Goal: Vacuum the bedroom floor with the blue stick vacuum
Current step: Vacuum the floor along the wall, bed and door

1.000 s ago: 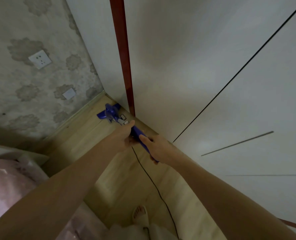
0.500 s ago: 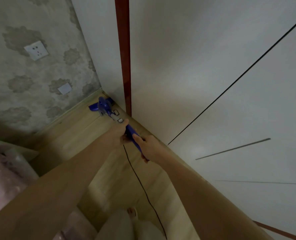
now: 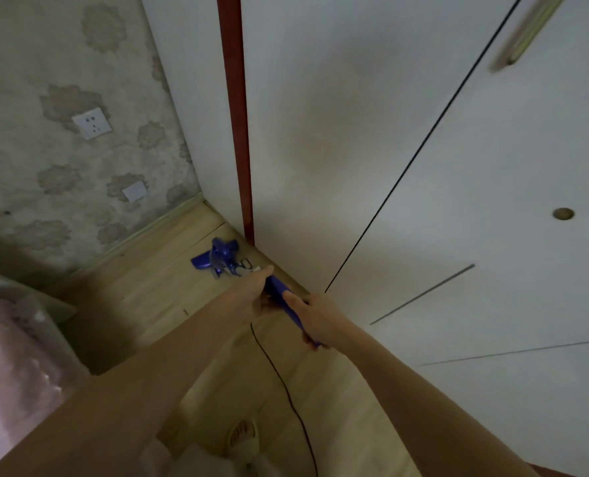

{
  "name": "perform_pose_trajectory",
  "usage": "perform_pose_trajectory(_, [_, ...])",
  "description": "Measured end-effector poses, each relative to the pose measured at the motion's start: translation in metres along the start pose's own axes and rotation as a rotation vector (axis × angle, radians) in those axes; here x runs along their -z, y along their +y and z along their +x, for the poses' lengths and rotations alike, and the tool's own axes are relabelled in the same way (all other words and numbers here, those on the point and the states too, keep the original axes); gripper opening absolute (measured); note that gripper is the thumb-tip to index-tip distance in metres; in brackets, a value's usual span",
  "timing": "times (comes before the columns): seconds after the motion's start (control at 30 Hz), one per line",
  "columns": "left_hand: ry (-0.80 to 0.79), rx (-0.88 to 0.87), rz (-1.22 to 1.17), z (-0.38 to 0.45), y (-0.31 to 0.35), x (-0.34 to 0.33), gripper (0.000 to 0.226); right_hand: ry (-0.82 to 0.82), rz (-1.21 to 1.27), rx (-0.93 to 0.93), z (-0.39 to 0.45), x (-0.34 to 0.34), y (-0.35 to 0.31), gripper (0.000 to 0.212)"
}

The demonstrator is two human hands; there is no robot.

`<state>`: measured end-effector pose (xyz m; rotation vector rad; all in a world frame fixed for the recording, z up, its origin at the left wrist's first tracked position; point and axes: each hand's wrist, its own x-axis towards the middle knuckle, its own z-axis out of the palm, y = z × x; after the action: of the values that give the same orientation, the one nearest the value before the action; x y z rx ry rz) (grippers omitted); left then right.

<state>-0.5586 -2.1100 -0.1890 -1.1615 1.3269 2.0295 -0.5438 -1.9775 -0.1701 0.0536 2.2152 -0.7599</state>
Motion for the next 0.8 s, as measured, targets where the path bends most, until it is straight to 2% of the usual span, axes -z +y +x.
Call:
perform_pose_trajectory(0.17, [-0.005, 0.015, -0.002, -0.051, -0.05, -0.025, 0.028, -0.036, -0.024, -0.032, -0.067, 0.009, 0.039, 0.057])
perform_pose_trajectory(0.33, [-0.038, 0.006, 0.03, -0.099, -0.103, -0.054, 0.019, -0.028, -0.073, -0.03, -0.139, 0.021, 0.074, 0.054])
perform_pose_trajectory(0.5, [-0.053, -0.023, 0.038, -0.139, -0.136, -0.078, 0.023, -0.039, -0.128, -0.033, -0.193, 0.039, 0.09, 0.05])
perform_pose_trajectory(0.67, [-0.129, 0.054, 0.031, -0.164, -0.165, -0.086, 0.024, -0.043, -0.101, -0.033, -0.23, 0.04, 0.111, 0.049])
perform_pose_trajectory(0.8, [-0.118, 0.077, 0.108, -0.167, -0.181, -0.086, 0.031, -0.005, 0.043, -0.09, -0.248, 0.02, 0.13, 0.043])
